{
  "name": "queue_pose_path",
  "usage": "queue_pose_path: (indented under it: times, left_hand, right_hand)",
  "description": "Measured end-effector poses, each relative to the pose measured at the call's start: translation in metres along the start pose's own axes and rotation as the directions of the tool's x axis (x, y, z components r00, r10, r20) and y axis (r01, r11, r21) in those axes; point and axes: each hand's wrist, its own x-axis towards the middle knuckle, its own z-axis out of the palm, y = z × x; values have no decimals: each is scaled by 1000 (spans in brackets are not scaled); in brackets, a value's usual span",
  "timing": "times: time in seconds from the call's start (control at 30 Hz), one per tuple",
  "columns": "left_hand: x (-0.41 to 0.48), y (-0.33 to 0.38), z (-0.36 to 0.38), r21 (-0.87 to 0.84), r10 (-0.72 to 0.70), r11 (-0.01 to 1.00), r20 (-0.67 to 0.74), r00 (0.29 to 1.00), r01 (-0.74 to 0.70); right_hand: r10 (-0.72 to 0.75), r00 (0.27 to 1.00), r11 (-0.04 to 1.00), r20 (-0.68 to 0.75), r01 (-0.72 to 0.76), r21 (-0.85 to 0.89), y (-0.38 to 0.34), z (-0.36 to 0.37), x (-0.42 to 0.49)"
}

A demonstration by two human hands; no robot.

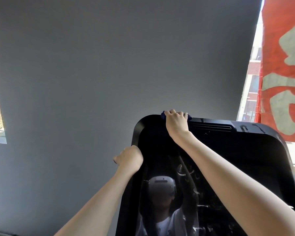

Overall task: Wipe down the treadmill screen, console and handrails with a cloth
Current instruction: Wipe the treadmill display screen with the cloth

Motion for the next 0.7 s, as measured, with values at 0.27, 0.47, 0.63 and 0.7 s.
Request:
queue_pose_path:
  times: [0.27, 0.47, 0.63, 0.7]
  left_hand:
    - [8, 0, -6, 49, -44, 998, 20, 999, 43]
    - [14, -1, -11, 67, -43, 997, 40, 998, 40]
    - [19, -1, -12, 93, -68, 994, 54, 996, 62]
    - [20, 1, -11, 101, -80, 992, 53, 995, 74]
  right_hand:
    - [-214, 969, 951, -122, 236, 202, 45, 0, -25]
    - [-97, 995, 985, -22, 99, 141, 34, -10, -18]
    - [68, 993, 997, -95, -64, 44, 78, -13, -28]
    - [119, 984, 992, -136, -112, 60, 113, -12, -34]
